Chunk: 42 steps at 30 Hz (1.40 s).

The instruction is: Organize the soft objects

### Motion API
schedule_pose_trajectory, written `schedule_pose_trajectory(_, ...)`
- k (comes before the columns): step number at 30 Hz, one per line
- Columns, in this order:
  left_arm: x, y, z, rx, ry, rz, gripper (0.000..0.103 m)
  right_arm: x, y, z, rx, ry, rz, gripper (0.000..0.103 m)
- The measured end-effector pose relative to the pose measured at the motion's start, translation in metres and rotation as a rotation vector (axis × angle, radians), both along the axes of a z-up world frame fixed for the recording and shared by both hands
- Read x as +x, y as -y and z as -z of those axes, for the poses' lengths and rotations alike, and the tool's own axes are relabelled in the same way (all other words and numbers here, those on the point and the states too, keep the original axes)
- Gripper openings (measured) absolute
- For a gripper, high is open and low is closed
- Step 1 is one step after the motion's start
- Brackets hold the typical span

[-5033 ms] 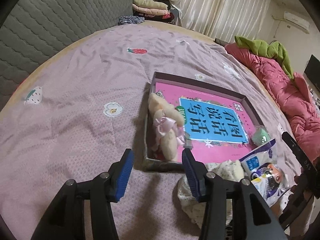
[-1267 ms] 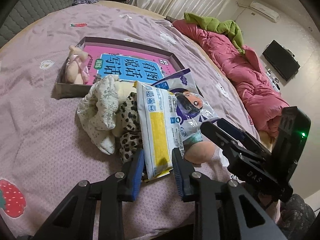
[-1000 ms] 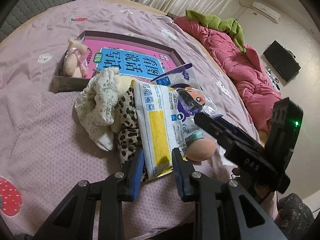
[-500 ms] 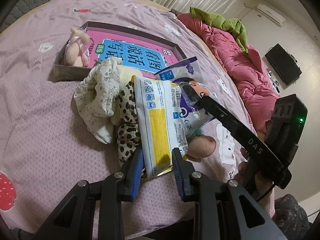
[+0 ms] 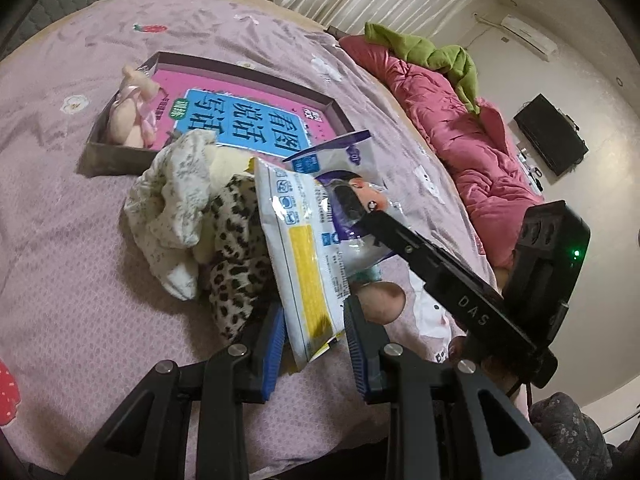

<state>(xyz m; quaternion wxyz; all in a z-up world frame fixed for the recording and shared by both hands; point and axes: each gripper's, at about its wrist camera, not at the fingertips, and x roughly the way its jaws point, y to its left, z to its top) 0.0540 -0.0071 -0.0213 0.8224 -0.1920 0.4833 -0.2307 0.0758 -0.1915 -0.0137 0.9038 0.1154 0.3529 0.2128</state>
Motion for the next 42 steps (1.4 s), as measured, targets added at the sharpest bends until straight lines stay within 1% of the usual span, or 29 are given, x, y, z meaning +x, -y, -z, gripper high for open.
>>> schedule_pose_trajectory(4, 0.004, 0.006, 0.000, -0.008, -0.003, 0.011, 0.029, -0.001, -0.004, -0.001, -0.011, 0.004, -0.022, 0.017)
schedule_pose_trajectory(11, 0.008, 0.015, 0.000, 0.019, 0.016, 0.008, 0.029, 0.001, -0.005, 0.002, -0.002, -0.011, -0.032, 0.016)
schedule_pose_trajectory(12, 0.008, 0.016, 0.000, 0.025, 0.017, 0.006, 0.028, 0.001, -0.005, 0.003, -0.006, -0.012, -0.033, 0.016)
schedule_pose_trajectory(13, 0.008, 0.016, 0.000, 0.029, 0.018, 0.003, 0.020, 0.001, -0.006, 0.002, -0.015, -0.008, -0.033, 0.016)
schedule_pose_trajectory(14, 0.008, 0.015, 0.000, 0.033, 0.023, -0.004, 0.016, 0.001, -0.007, 0.001, -0.022, -0.005, -0.033, 0.016)
schedule_pose_trajectory(17, 0.009, 0.015, -0.001, 0.039, 0.028, -0.003, 0.015, -0.001, -0.010, -0.001, -0.057, 0.014, -0.032, 0.015)
schedule_pose_trajectory(22, 0.006, 0.015, -0.005, 0.046, 0.059, -0.005, 0.013, -0.010, -0.012, -0.011, -0.109, 0.073, -0.022, 0.013)
schedule_pose_trajectory(32, -0.001, 0.010, -0.026, 0.049, 0.140, -0.023, 0.013, -0.018, -0.008, -0.026, -0.103, 0.128, 0.002, 0.010)
schedule_pose_trajectory(35, -0.003, 0.007, -0.036, 0.069, 0.177, -0.035, 0.013, -0.020, -0.009, -0.030, -0.106, 0.144, 0.000, 0.010)
schedule_pose_trajectory(42, -0.002, -0.009, -0.052, 0.059, 0.215, -0.090, 0.013, -0.019, -0.013, -0.035, -0.099, 0.144, -0.013, 0.009)
